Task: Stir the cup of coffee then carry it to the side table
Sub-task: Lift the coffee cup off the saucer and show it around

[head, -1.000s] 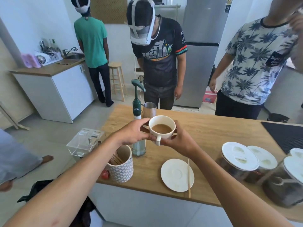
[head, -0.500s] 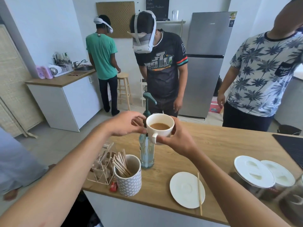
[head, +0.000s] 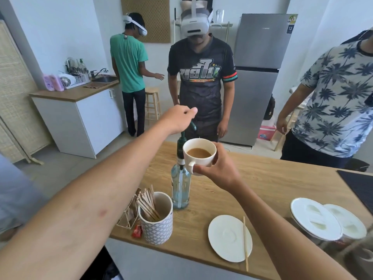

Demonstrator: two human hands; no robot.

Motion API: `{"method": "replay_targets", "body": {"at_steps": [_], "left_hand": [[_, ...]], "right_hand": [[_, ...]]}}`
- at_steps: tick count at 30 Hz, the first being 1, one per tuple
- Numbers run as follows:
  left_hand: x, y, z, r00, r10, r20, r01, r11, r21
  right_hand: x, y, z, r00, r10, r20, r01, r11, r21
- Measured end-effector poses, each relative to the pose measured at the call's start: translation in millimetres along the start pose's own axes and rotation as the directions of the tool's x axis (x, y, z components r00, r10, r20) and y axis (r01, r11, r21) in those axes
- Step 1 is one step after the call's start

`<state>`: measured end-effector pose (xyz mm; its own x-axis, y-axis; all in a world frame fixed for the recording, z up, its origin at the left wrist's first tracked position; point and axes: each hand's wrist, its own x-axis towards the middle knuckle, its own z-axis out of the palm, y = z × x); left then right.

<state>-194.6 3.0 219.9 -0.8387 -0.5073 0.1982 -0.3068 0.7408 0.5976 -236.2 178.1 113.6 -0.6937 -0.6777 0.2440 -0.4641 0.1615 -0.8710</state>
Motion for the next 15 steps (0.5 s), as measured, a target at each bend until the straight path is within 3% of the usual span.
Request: {"method": "replay_targets", "body": {"at_steps": [5,15], "left_hand": [[2.1,-7.7,10.7,0.997,-0.064,0.032,0.065,0.997,-0.052],[-0.7,-9.1,9.7,0.999,-0.042,0.032,0.042,0.999,-0.017]], "right_hand": [[3.6,0.8,1.2,1.000,0.009,0.001,-0.009,1.000,-0.004],[11.0,-6.2,4.9,1.000,-0.007,-0.021,0.009,0.998,0.056]]}}
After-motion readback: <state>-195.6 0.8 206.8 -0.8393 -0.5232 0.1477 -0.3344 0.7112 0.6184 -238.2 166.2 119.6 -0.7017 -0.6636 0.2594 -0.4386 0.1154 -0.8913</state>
